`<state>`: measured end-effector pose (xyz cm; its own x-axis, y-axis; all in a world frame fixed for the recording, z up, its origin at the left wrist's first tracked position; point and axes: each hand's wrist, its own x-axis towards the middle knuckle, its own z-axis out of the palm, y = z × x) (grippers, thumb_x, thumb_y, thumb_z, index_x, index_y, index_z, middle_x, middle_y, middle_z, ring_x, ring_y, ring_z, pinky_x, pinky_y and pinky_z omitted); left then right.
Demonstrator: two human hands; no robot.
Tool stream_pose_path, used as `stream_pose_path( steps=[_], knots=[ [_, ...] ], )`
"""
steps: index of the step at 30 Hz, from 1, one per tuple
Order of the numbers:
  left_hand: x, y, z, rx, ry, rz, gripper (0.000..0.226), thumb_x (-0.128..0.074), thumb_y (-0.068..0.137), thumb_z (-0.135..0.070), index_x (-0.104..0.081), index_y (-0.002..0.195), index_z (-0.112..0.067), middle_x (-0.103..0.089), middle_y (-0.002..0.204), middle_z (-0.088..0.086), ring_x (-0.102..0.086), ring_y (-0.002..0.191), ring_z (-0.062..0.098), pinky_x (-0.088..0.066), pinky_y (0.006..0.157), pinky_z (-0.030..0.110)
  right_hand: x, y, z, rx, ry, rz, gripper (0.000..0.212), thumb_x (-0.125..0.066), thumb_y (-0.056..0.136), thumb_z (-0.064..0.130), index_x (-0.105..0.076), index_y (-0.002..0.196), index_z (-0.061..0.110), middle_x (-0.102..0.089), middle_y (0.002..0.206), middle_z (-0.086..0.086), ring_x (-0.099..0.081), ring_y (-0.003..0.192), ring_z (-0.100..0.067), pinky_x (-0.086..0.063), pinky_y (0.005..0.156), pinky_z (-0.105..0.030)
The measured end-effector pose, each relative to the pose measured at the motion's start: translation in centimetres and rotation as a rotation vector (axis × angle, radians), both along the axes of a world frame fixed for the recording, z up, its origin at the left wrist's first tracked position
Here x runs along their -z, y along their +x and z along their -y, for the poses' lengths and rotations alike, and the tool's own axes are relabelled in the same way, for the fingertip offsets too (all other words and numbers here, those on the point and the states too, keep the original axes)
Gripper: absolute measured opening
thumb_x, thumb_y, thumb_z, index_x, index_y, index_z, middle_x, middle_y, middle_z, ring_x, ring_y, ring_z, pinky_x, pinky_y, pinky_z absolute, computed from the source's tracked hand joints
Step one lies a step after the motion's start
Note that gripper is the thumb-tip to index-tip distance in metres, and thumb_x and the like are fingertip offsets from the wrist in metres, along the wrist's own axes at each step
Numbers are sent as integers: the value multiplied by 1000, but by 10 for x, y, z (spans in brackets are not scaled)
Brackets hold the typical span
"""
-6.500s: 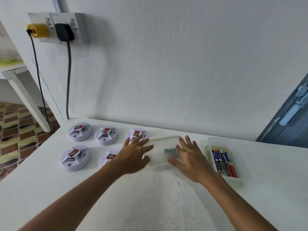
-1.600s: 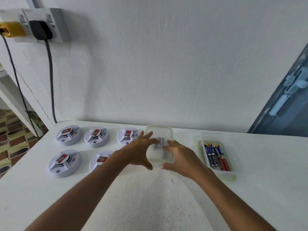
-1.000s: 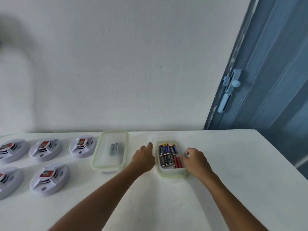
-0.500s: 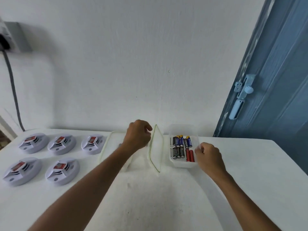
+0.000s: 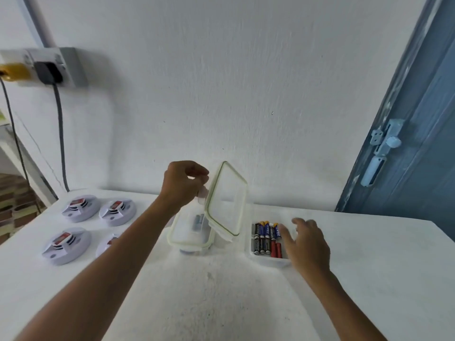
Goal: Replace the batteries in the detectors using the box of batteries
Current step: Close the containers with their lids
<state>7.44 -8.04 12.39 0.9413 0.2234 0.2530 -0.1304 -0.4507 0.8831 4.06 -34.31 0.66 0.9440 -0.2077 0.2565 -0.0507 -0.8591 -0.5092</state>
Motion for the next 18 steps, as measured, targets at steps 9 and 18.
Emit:
stream_pose_path(
  steps=[9, 18],
  knots=[
    [36, 0, 33, 8, 79, -2, 18, -72, 85, -9, -69, 103, -5, -69, 92, -3, -66, 72, 10, -52, 67, 18, -61, -3, -23, -155, 1359, -106, 36, -63, 83, -5, -56, 117, 4, -74, 87, -17, -72, 69, -35, -57, 59, -35],
    [23, -18, 96, 218, -533, -223, 31, -51, 98, -18, -50, 126, -5, -68, 108, 16, -71, 88, 25, -59, 71, 45, -83, -16, -39, -433, 695, 139, 23, -54, 96, 34, -74, 100, 24, -72, 102, -16, -65, 101, -29, -54, 87, -43]
  ],
)
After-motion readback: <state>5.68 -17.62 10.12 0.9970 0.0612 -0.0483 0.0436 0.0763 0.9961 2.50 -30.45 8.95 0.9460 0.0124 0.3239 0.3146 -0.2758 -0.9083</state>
